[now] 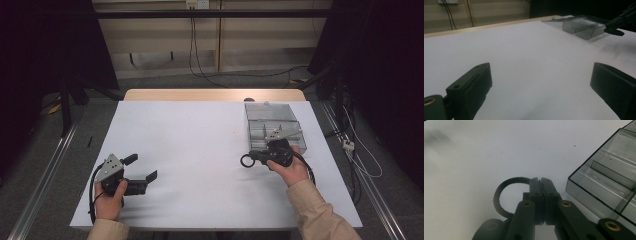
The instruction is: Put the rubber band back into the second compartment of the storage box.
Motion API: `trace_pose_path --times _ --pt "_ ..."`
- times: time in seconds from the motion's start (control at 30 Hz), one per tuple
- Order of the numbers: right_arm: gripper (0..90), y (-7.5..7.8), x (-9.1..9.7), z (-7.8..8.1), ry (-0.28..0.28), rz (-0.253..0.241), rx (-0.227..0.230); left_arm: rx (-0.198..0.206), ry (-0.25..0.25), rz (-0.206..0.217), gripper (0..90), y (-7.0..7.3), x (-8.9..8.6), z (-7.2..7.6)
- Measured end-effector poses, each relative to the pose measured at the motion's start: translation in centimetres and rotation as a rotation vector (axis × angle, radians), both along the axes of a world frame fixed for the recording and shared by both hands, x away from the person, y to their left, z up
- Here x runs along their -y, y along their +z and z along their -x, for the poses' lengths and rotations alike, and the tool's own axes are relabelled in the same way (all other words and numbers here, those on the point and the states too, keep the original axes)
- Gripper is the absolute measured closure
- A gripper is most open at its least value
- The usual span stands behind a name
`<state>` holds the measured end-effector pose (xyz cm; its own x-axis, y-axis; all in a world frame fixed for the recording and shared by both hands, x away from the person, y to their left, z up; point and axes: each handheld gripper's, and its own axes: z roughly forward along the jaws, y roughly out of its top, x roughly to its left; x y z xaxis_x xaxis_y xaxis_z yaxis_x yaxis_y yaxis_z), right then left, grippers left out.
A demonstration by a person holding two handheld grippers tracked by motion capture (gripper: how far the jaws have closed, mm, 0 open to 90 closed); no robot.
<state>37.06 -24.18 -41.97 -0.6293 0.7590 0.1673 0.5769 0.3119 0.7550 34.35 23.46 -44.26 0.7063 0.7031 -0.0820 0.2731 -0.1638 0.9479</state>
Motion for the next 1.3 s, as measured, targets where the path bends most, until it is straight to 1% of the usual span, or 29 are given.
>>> trace_pose_path --times 0.07,0.23,0.63,0.87,1.13,1.3 --pt "88.2 0.1 0.1 -0.1 -0.001 0.003 0.002 0.006 -0.004 -0.005 3.7 0.0 0.0 0.0" --pt "88.3 0.4 0.3 -0.3 -0.003 0.007 0.003 0.006 -0.004 -0.004 3.7 0.0 -0.1 0.0" --pt "88.2 0.9 1.1 -0.8 -0.017 -0.004 0.001 0.003 -0.003 0.0 3.6 0.0 0.0 0.0" --pt "88.2 1.2 1.5 -1.3 -0.023 -0.011 0.005 0.006 -0.006 -0.006 3.6 0.0 -0.1 -0.1" --pt "88.3 1.5 2.0 -1.8 -0.038 -0.003 0.01 0.005 -0.006 -0.006 3.6 0.0 -0.1 -0.1" --pt "88.2 1.6 2.4 -2.2 -0.047 -0.007 0.01 0.006 -0.005 -0.007 3.7 0.0 -0.1 -0.1"
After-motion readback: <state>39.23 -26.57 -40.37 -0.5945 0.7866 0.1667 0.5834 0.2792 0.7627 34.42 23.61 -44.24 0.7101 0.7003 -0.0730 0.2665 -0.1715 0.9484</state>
